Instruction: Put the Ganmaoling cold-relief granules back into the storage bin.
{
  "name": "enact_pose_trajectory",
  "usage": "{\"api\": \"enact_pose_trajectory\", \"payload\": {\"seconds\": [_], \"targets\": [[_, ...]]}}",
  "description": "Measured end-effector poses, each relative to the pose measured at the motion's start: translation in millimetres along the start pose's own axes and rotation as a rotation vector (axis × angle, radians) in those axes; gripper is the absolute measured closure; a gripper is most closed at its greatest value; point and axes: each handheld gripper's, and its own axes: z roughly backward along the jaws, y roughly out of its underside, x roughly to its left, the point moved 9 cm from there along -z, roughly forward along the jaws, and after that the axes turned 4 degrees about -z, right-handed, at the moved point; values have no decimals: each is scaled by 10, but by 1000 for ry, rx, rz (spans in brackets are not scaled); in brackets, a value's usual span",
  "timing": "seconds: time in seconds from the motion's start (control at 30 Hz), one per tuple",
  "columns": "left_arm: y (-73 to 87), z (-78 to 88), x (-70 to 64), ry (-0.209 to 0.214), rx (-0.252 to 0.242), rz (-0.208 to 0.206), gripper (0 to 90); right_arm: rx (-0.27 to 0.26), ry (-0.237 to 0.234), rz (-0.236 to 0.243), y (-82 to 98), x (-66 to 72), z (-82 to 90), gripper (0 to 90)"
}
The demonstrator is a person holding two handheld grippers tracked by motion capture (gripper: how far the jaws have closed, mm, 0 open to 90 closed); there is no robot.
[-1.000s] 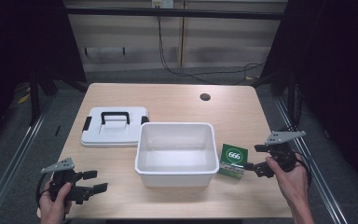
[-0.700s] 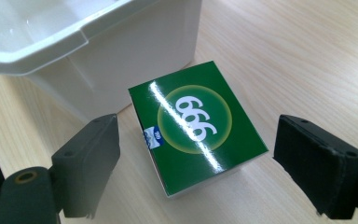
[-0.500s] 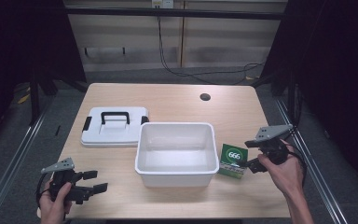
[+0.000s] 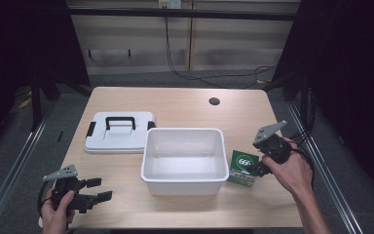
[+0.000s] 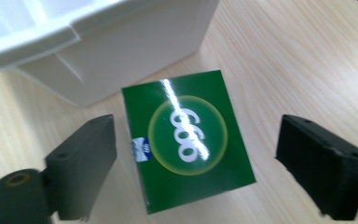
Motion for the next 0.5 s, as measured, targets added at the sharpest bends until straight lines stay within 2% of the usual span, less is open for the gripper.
{"api": "enact_pose_trajectory", "payload": {"seconds": [0.13, 0.23, 0.27, 0.3, 0.33, 0.37, 0.4, 0.43, 0.5], "targets": [[0, -3, 2, -3, 0, -1, 161, 68, -14, 20, 0, -2, -48, 96], [0, -2, 3, -3, 0, -1, 161, 90, -34, 23, -12, 1, -69, 96], [0, 0, 1, -1, 1, -1, 161, 120, -40, 42, -20, -7, -99, 96], [0, 0, 1, -1, 1, -1, 161, 120, -40, 42, -20, -7, -99, 96], [-1, 3, 8, -3, 1, -6, 161, 172, -68, 41, -8, 19, -129, 103], [-1, 0, 1, 1, -1, -1, 161, 196, -85, 44, -1, 33, -143, 130], [-1, 0, 1, 1, -1, -1, 161, 196, -85, 44, -1, 33, -143, 130], [-1, 0, -2, 4, 0, -1, 161, 247, -89, 56, 16, 41, -186, 130], [0, 0, -3, 3, 1, -1, 161, 251, -81, 57, 10, 31, -213, 131]]}}
